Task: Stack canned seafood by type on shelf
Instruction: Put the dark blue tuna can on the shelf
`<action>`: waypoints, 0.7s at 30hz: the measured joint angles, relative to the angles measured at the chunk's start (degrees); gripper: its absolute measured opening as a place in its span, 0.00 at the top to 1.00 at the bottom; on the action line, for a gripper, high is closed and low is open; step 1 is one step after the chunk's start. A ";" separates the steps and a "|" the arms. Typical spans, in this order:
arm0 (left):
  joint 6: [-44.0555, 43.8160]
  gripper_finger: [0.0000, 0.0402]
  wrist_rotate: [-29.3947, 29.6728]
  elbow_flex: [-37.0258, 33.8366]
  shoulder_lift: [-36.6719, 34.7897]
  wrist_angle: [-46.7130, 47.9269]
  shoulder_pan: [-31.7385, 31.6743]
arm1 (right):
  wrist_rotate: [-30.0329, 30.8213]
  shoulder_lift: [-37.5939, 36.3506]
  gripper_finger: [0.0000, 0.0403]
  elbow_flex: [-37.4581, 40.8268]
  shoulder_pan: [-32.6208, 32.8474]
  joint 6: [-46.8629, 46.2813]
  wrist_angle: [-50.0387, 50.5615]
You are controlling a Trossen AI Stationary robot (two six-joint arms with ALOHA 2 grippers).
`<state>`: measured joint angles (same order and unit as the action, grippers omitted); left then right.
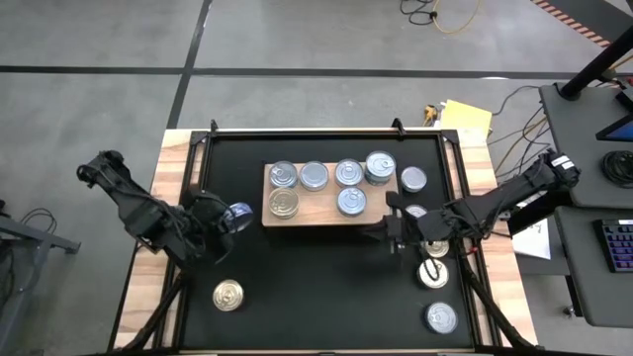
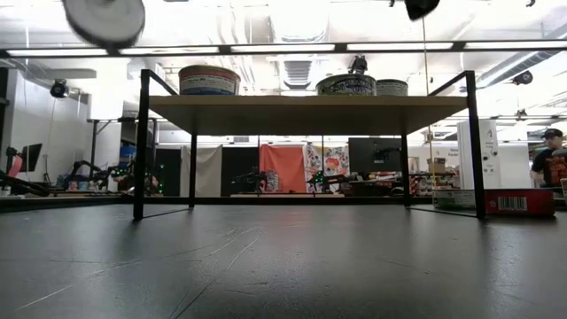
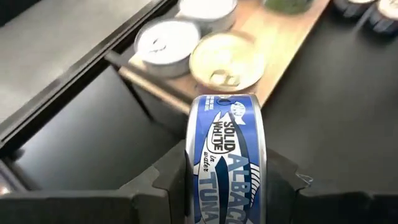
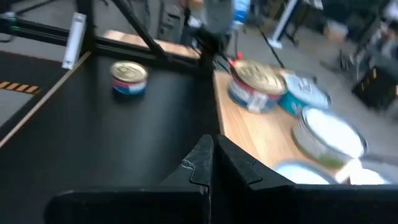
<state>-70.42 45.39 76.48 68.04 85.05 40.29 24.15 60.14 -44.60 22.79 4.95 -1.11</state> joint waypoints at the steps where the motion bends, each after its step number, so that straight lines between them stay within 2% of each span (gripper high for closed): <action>1: 0.63 0.70 0.06 1.56 0.07 0.02 -0.04 | 0.00 0.00 0.98 0.00 0.63 1.60 -1.06; 7: 7.67 0.70 4.49 10.54 0.89 -3.44 -0.04 | 0.18 0.23 0.98 0.00 3.05 10.74 -4.47; 11: 17.66 0.70 3.58 13.57 1.11 -14.30 -0.07 | 3.33 2.12 0.98 -0.45 3.34 15.96 -4.31; 15: 27.58 0.70 -2.43 13.04 1.32 -26.71 -0.03 | 4.56 5.99 0.98 -2.26 3.50 28.37 -4.30; 18: 30.89 0.70 -2.43 10.51 1.24 -32.88 -0.04 | 6.02 10.29 0.98 -4.25 4.39 39.16 -4.32; 21: 30.93 0.70 -2.42 6.35 1.28 -36.69 -0.10 | 16.10 15.64 0.98 -6.93 6.32 46.37 -7.19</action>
<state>-39.48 42.97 82.82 69.32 48.35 40.20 40.24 75.78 -51.53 29.12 51.32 -8.31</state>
